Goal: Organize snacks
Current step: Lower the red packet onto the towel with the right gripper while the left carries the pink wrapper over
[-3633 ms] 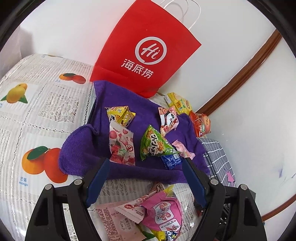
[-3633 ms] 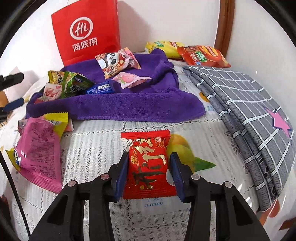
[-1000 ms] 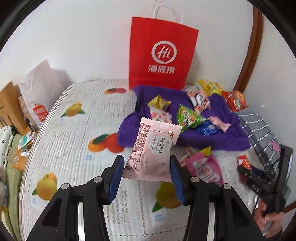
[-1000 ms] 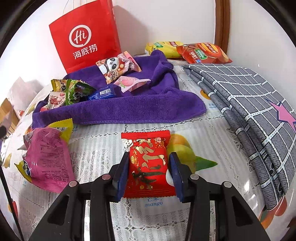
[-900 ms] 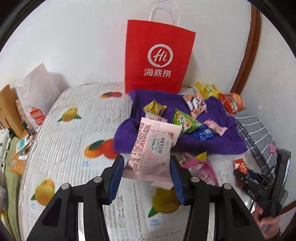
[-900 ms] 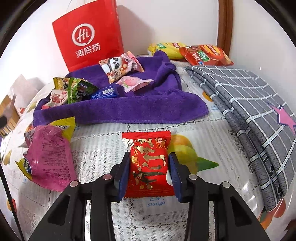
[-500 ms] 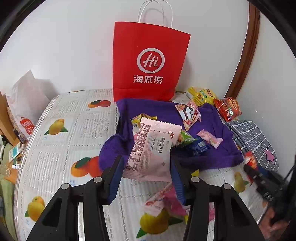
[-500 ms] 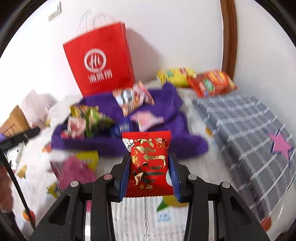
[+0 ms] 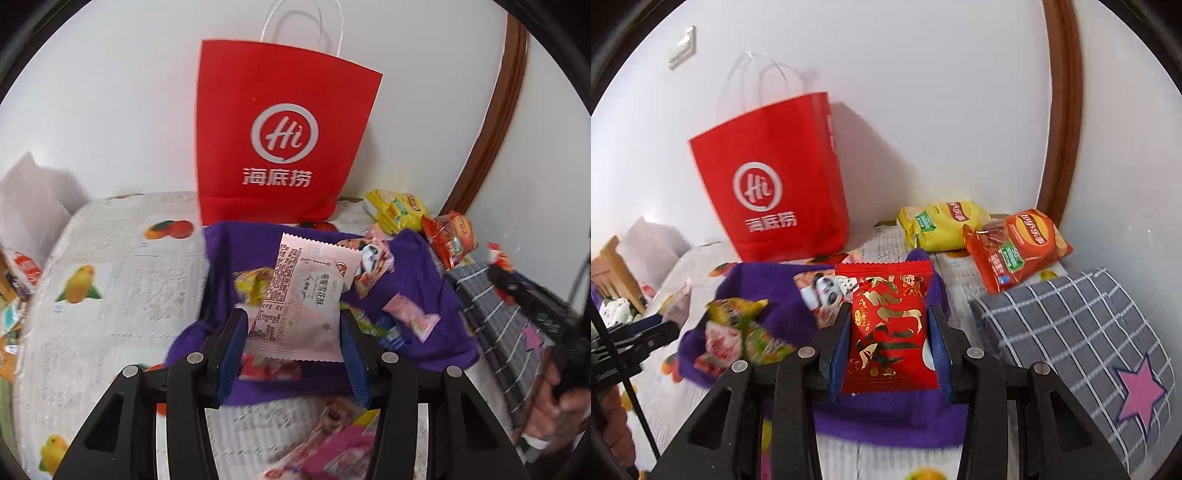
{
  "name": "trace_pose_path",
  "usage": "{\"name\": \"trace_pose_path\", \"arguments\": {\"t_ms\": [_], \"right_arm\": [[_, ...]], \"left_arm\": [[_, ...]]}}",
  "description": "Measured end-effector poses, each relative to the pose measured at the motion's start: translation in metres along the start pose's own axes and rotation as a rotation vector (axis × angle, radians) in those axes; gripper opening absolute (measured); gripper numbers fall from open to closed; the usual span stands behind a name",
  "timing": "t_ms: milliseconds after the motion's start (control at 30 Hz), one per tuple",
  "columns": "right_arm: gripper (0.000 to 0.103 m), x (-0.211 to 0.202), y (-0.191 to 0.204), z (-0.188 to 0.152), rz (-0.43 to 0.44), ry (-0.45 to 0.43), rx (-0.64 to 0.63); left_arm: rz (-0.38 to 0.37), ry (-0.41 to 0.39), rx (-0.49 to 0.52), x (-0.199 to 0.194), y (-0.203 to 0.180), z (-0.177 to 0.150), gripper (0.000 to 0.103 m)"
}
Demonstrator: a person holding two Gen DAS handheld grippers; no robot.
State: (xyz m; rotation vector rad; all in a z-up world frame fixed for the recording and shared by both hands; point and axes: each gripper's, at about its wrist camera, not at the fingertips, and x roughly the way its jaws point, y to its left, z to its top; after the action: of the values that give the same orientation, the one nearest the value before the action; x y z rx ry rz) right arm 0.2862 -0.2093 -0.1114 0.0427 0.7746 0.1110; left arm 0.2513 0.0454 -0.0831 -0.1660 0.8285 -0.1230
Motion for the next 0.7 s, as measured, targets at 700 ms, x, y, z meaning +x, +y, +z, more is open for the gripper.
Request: {"name": "trace_pose_path", "arguments": {"t_ms": [700], "right_arm": [[0.043, 0.095, -0.012, -0.020, 0.037, 0.139, 0.037]], "left_arm": [[-0.067, 0.082, -0.107, 0.071, 0.005, 0.010, 0.048]]}}
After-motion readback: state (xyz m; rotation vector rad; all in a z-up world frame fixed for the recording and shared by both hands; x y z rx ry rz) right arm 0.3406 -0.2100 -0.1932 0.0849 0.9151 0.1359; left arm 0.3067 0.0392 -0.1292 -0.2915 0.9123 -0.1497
